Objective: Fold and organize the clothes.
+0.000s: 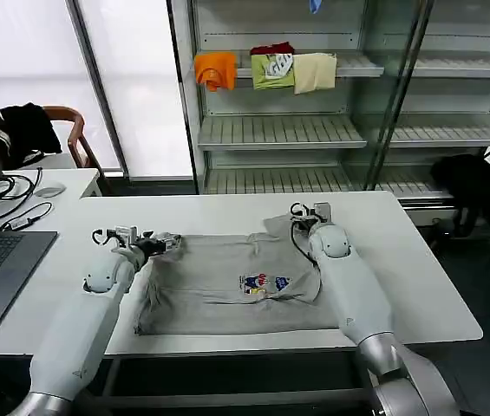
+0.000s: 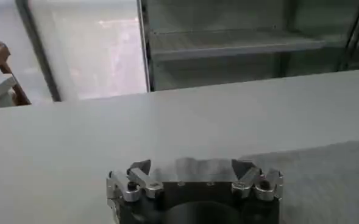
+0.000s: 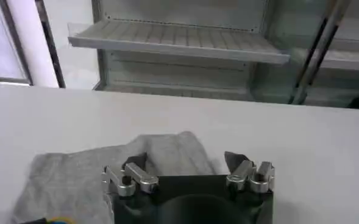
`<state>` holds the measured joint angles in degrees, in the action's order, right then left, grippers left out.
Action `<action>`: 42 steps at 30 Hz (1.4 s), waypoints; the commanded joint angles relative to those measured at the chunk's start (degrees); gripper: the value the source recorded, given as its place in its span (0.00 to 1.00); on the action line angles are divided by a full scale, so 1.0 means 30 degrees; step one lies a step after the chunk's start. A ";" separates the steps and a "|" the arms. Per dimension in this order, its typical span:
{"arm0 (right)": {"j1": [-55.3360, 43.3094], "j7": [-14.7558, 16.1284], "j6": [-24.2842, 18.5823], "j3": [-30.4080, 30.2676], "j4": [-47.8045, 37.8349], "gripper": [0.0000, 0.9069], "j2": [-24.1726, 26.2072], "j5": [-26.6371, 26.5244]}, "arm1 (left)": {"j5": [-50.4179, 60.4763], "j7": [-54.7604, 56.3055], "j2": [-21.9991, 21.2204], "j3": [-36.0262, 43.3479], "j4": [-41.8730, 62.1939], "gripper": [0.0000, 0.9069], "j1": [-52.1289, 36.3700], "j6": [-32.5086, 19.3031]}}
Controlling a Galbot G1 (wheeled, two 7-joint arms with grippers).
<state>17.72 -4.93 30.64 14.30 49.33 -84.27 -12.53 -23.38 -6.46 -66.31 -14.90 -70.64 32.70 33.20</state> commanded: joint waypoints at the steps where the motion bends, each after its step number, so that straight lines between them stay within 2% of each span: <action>1: 0.0307 -0.0009 0.0103 0.0039 0.0213 0.00 -0.0033 -0.0009 | 0.0116 -0.0023 -0.0098 0.0202 0.0049 0.10 0.0275 0.0013; 2: 0.0369 -0.0091 0.0108 0.0132 0.0303 0.00 -0.0038 -0.0050 | 0.0124 -0.0006 -0.0132 0.0220 -0.0028 0.06 0.0344 0.0014; 5: 0.0600 -0.0235 0.0190 0.0266 0.0624 0.00 0.0065 -0.0229 | 0.0109 -0.0009 -0.0178 0.0278 -0.0259 0.02 0.0533 0.0019; 10: 0.1173 -0.0446 0.0382 0.0387 0.1380 0.00 0.0391 -0.0466 | 0.0140 -0.0007 -0.0370 0.0300 -0.0426 0.02 0.0784 0.0018; 17: 0.1956 -0.0195 0.0587 0.0370 0.2812 0.00 0.1026 -0.0959 | 0.0106 0.0195 -0.0552 0.0155 -0.0673 0.03 0.0846 0.0001; 27: 0.3029 -0.0088 0.0621 0.0394 0.6196 0.00 0.1670 -0.1977 | 0.0072 0.0506 -0.0678 -0.0172 -0.1924 0.02 0.1141 -0.0036; 42: 0.3700 -0.0080 0.0704 0.1269 1.0122 0.00 0.1483 -0.2105 | -0.0113 0.0851 -0.0022 -0.0789 -0.5208 0.02 0.2154 -0.0022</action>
<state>27.37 -5.08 32.94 17.28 71.85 -79.96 -18.53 -23.30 -4.33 -67.37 -16.59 -79.79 37.32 33.29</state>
